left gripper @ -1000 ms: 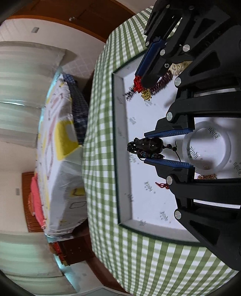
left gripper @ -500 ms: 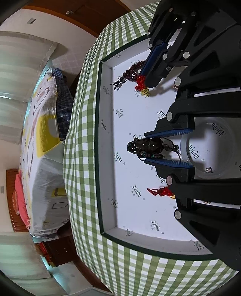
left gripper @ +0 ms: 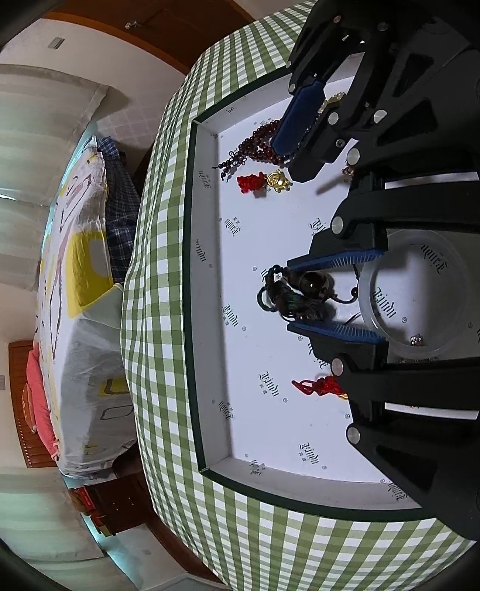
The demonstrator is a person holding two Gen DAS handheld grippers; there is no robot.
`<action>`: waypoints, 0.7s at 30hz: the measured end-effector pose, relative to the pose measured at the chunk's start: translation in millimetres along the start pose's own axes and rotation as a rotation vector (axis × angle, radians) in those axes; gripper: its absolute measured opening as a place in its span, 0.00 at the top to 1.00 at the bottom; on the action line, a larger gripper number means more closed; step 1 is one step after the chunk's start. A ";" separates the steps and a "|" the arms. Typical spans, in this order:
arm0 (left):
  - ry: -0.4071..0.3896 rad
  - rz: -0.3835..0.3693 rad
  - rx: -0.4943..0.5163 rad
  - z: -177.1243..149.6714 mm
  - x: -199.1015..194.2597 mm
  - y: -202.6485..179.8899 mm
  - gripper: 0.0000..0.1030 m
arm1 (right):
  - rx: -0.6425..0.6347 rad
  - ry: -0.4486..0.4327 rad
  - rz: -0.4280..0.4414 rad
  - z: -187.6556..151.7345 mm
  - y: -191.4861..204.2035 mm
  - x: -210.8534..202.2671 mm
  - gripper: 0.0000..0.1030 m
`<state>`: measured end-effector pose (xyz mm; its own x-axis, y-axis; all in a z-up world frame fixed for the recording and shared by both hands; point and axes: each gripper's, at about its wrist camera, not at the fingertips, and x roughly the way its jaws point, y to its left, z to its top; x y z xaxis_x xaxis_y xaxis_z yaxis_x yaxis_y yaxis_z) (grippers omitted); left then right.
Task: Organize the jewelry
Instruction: 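Carry the black charm and red charm into the box and open both grippers, then withdraw both open grippers from the box back over the table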
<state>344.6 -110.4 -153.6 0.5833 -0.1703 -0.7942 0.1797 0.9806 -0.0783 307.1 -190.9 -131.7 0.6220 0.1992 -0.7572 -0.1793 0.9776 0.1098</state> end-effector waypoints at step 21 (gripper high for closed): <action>-0.132 0.076 0.000 -5.4 -42.3 6.6 0.22 | 0.007 -0.079 -0.060 0.4 -9.8 -35.8 0.35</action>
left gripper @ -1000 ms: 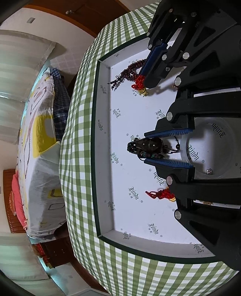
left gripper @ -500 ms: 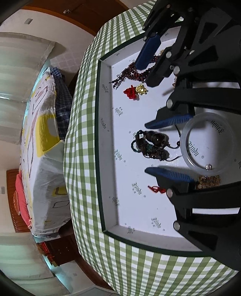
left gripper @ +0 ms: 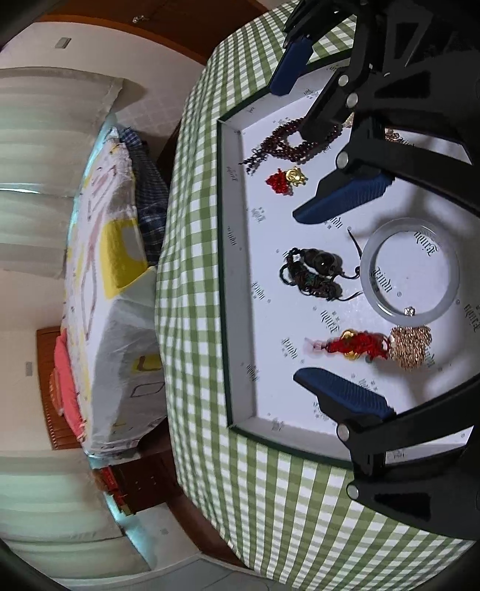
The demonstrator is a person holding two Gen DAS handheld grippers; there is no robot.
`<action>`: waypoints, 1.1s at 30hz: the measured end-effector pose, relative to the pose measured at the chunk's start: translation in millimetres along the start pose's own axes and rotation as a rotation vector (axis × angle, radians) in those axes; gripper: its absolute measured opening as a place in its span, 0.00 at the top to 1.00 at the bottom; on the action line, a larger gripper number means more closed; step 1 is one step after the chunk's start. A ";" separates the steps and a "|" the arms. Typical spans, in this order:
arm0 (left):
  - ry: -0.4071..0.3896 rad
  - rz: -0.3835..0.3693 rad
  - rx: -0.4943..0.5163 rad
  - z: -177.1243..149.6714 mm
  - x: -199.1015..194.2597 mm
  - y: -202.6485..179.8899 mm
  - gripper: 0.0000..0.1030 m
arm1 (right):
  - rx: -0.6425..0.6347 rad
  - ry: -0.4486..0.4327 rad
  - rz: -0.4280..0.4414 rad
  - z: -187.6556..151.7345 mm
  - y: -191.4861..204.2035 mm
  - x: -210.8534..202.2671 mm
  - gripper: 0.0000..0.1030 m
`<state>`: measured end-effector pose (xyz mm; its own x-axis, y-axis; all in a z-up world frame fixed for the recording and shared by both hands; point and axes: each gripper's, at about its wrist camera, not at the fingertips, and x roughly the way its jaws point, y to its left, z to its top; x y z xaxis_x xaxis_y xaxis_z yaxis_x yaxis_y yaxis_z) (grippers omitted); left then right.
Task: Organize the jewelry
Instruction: 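Withdraw both open grippers from the box back over the table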
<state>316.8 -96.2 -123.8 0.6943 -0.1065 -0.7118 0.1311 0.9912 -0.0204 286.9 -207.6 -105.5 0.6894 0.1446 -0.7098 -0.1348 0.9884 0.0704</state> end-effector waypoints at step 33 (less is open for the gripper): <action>-0.216 0.051 -0.088 -69.2 -151.5 27.8 0.14 | 0.025 -0.161 -0.042 -53.9 4.2 -123.1 0.31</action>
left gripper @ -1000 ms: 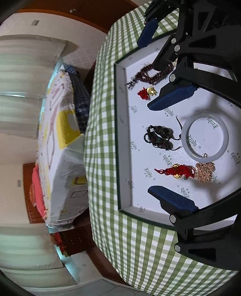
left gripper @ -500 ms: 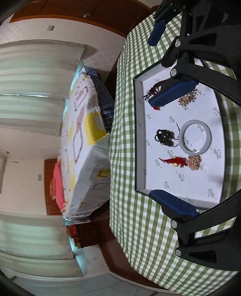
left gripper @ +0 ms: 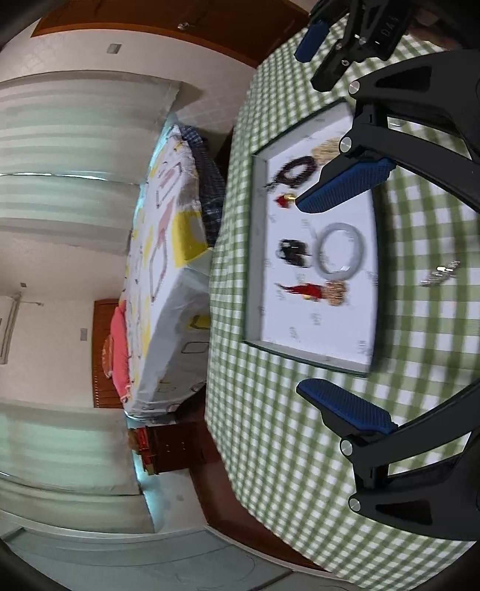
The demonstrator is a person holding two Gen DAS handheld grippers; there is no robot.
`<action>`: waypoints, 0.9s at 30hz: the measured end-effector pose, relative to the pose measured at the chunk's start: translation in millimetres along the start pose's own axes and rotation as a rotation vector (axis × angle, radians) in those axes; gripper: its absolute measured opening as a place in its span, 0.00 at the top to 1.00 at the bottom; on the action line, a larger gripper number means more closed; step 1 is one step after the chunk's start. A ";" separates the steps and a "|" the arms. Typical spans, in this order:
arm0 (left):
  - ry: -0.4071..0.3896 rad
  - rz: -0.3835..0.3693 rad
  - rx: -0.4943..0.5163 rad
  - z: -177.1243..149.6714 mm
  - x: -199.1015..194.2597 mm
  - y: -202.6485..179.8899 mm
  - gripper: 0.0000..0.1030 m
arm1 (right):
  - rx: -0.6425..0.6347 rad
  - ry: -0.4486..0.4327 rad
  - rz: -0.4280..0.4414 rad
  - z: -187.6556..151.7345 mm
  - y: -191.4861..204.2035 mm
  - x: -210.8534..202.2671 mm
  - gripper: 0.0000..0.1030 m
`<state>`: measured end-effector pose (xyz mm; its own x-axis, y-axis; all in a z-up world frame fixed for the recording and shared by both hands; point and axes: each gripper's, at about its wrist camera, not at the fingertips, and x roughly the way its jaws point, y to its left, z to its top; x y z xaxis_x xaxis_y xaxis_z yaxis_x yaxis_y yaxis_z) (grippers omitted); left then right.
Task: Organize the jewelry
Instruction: 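Withdraw both open grippers from the box back over the table, then grasp the silver rhinestone brooch with the left gripper while the right gripper grasps the silver pearl ring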
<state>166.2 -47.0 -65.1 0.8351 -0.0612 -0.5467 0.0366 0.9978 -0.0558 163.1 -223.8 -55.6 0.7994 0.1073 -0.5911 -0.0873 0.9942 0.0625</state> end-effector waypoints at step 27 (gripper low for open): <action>0.284 0.021 0.058 -96.8 40.0 2.1 0.45 | 0.030 0.117 -0.008 -72.7 -5.9 6.6 0.31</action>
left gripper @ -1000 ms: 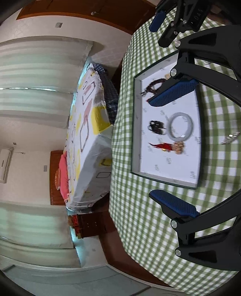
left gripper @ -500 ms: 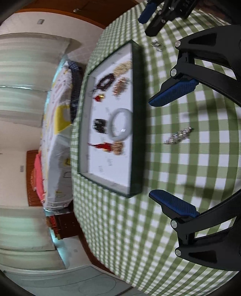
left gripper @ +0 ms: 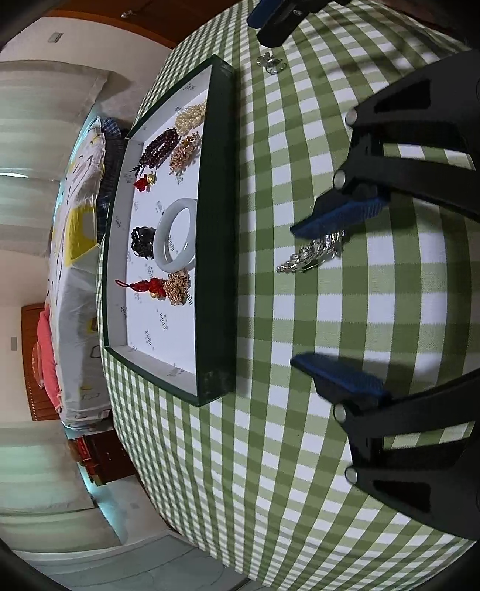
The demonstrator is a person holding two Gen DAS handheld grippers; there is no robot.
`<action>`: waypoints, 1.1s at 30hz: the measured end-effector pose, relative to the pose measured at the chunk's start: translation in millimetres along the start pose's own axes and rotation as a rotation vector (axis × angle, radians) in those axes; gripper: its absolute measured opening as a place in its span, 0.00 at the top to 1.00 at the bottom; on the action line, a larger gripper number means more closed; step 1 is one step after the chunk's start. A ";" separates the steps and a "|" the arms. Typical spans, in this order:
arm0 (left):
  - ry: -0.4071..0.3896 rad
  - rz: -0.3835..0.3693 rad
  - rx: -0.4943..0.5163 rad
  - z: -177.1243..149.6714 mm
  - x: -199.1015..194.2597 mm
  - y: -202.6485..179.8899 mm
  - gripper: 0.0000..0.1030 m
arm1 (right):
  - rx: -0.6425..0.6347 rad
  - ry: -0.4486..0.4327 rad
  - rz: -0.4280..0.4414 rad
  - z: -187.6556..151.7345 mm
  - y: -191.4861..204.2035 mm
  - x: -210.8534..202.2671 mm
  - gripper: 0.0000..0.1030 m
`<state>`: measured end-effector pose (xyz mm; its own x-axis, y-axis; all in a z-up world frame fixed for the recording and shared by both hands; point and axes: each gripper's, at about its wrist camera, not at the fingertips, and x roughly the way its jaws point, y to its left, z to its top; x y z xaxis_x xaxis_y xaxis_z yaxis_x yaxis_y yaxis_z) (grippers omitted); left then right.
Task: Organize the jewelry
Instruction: 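Grasp the silver rhinestone brooch with the left gripper while the right gripper grasps the silver pearl ring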
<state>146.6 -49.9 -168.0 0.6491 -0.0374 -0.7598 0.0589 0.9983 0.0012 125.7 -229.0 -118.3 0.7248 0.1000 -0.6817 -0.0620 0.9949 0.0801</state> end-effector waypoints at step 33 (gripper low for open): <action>-0.023 -0.103 0.063 1.7 -1.1 0.5 0.88 | 0.028 0.119 -0.037 -3.1 -16.8 39.7 0.38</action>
<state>147.2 -49.5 -166.0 0.6545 -0.1412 -0.7428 0.1732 0.9843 -0.0344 153.3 -241.7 -149.0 0.6396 0.0662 -0.7658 -0.0163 0.9972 0.0725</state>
